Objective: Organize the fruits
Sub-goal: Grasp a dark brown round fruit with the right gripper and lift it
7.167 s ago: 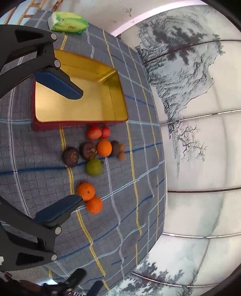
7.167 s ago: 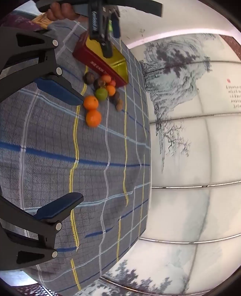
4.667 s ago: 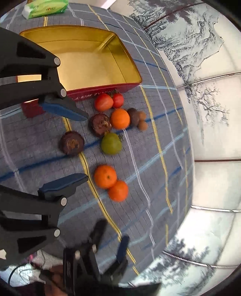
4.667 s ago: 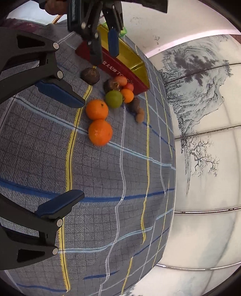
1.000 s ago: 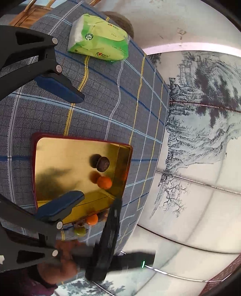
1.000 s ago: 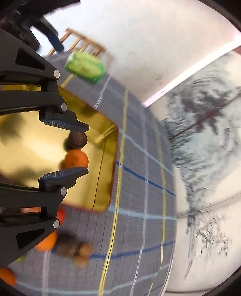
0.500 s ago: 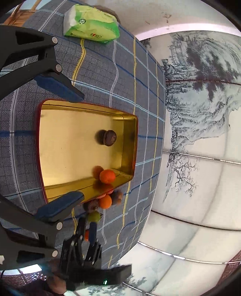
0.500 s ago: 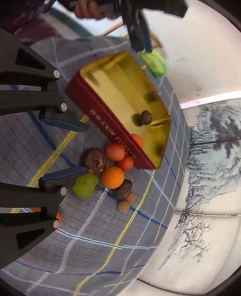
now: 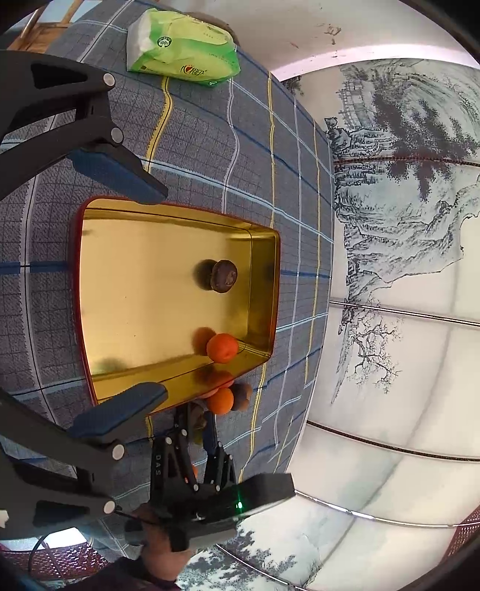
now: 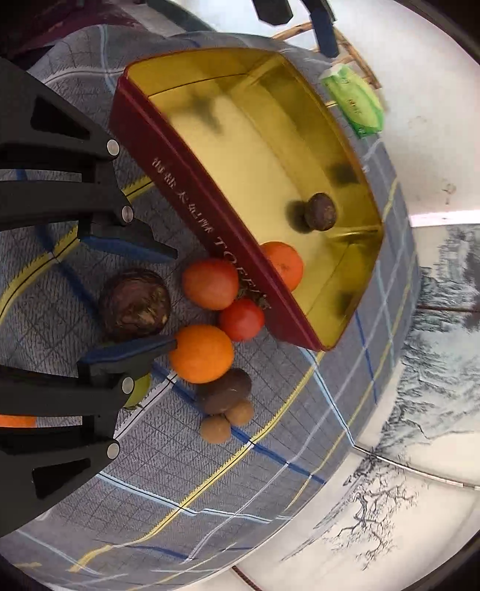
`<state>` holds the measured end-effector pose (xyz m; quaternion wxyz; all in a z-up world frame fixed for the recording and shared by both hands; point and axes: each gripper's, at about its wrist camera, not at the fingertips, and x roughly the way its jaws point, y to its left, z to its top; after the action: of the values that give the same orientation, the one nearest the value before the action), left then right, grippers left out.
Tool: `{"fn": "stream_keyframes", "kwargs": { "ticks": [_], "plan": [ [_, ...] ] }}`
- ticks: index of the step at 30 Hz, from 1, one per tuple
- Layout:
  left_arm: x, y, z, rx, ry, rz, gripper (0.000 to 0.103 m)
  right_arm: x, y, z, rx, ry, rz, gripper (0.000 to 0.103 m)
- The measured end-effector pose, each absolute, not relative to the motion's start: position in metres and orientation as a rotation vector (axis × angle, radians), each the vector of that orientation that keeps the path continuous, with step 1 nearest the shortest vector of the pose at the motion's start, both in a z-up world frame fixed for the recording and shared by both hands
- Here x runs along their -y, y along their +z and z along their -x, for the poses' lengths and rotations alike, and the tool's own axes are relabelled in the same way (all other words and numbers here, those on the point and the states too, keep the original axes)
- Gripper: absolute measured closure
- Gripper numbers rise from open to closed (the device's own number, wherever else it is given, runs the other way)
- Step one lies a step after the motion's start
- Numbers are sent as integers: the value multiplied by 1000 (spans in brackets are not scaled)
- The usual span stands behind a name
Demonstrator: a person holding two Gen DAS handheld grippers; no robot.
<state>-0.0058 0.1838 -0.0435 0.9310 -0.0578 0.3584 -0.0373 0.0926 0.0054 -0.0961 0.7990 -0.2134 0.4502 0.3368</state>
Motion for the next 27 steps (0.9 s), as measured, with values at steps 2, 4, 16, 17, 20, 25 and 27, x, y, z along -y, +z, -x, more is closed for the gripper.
{"fn": "stream_keyframes", "kwargs": {
  "ticks": [2, 4, 16, 17, 20, 25, 27],
  "plan": [
    [-181, -42, 6, -737, -77, 110, 8, -10, -104, -95, -1061, 747, 474, 57],
    [-178, -40, 9, -729, -75, 98, 8, -9, -102, -92, -1044, 746, 452, 57],
    [-153, -25, 18, -696, -97, 11, 7, 35, -71, -38, -850, 736, 235, 61],
    [-151, -24, 18, -695, -107, 5, 7, 51, -65, -30, -823, 693, 199, 61],
    [-138, -21, 16, -703, -172, -21, 7, 112, -59, -11, -775, 531, 104, 61],
    [-91, -14, 3, -750, -372, -100, 7, 209, -69, -8, -797, 224, 64, 61],
    [-70, -14, -6, -767, -426, -125, 7, 233, -76, -12, -813, 160, 69, 61]
  ]
}}
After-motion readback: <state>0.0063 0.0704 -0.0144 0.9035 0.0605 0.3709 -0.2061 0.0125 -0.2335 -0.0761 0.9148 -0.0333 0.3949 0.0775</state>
